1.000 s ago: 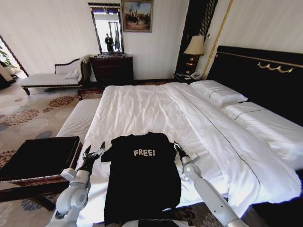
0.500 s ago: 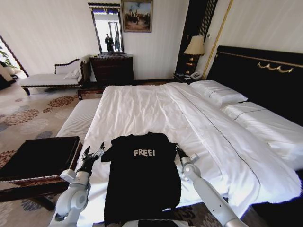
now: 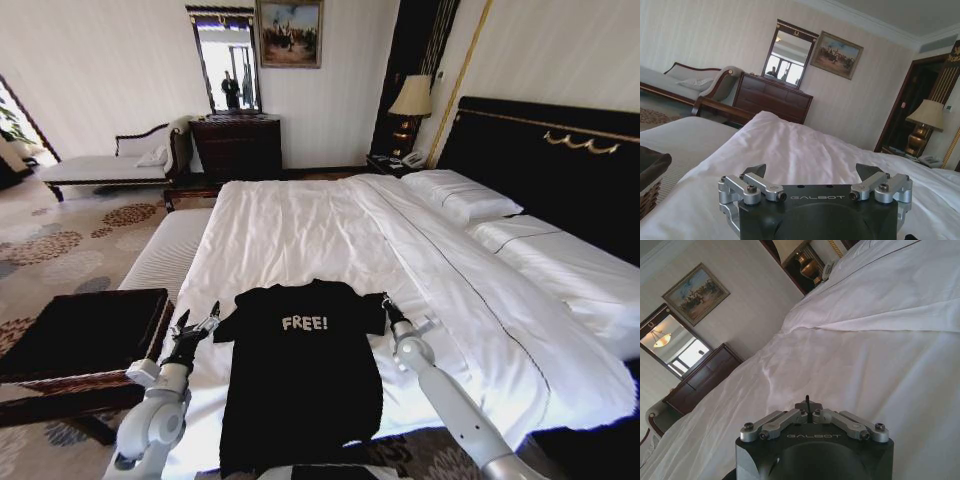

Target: Fold the clothes on the bed and place them into the basket.

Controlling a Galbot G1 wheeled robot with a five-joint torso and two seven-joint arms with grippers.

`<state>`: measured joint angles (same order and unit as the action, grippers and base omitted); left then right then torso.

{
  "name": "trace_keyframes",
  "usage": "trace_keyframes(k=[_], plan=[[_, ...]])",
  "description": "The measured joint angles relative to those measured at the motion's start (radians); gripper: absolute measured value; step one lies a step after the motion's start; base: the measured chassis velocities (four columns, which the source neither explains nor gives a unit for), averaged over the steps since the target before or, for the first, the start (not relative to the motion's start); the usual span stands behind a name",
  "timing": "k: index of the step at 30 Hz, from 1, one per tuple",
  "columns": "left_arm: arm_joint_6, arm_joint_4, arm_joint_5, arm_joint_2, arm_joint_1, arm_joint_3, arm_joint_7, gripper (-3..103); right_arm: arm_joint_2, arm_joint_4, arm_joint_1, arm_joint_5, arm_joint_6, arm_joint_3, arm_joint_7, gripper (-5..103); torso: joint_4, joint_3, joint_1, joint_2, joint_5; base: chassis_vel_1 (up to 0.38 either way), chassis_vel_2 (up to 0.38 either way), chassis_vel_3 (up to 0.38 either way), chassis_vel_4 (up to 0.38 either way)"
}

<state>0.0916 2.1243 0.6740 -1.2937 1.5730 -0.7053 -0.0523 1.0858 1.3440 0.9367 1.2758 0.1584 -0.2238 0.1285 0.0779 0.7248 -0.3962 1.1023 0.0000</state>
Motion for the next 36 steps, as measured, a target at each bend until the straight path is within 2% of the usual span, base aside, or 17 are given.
trace_keyframes(k=[11, 19, 36], plan=[[0.001, 0.005, 0.001, -0.006, 0.0, -0.002, -0.003, 100, 0.002, -0.03, -0.021, -0.021, -0.001, -0.01, -0.003, 0, -0.0002, 0.0, 0.0, 0.0, 0.0001, 0.0, 0.0, 0.0, 0.0], [-0.002, -0.014, 0.001, -0.022, -0.011, 0.007, -0.002, 100, -0.002, 0.029, 0.046, -0.063, -0.002, -0.052, 0.009, 0, 0.0001, 0.0, 0.0, 0.0, 0.0, 0.0, 0.0, 0.0, 0.0], [-0.002, -0.035, 0.002, -0.024, -0.024, 0.018, -0.001, 100, 0.014, 0.028, 0.063, -0.105, 0.002, -0.065, 0.04, 0, 0.0, 0.0, 0.0, 0.0, -0.0001, 0.0, 0.0, 0.0, 0.0]])
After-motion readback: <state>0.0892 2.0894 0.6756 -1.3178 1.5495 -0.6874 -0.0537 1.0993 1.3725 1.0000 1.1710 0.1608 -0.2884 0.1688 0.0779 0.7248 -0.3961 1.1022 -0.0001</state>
